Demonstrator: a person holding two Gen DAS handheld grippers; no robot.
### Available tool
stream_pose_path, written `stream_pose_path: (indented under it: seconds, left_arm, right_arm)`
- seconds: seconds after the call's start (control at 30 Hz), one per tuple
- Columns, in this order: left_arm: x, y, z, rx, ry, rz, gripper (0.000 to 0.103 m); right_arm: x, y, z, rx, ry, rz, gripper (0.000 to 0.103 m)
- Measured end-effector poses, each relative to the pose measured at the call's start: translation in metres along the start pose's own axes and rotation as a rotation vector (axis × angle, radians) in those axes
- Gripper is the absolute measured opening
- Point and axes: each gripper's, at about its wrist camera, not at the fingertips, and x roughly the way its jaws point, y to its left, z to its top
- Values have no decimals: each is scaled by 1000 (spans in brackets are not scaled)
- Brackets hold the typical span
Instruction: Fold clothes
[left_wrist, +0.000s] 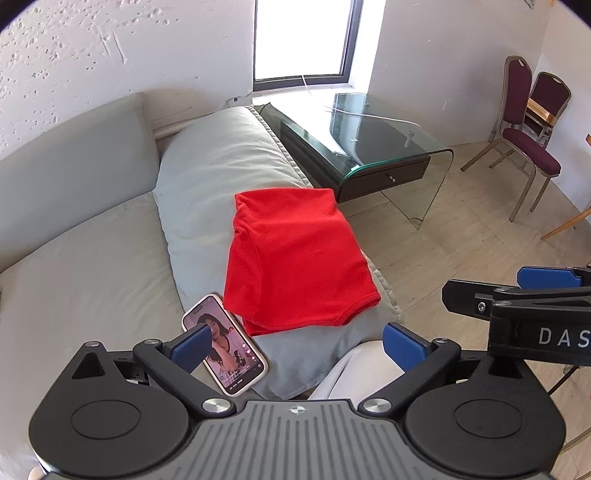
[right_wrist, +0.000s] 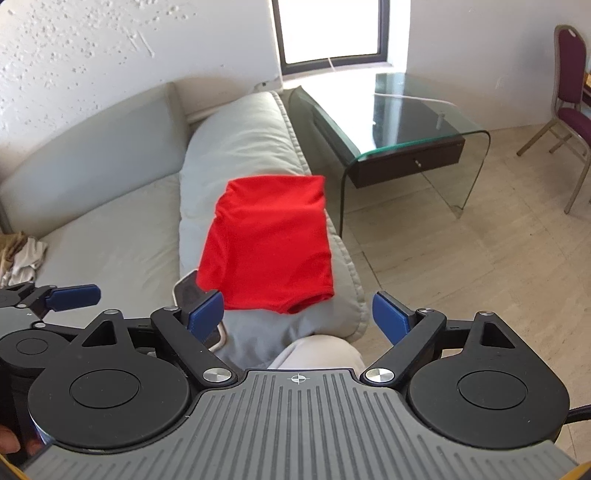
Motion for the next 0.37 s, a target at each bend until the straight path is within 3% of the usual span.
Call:
stream_pose_path:
  seconds: [0.37]
  left_arm:
    - [7,-3,1,21,9,-22,102]
  right_arm:
    - [6,-8,-3,14,1,-7,90]
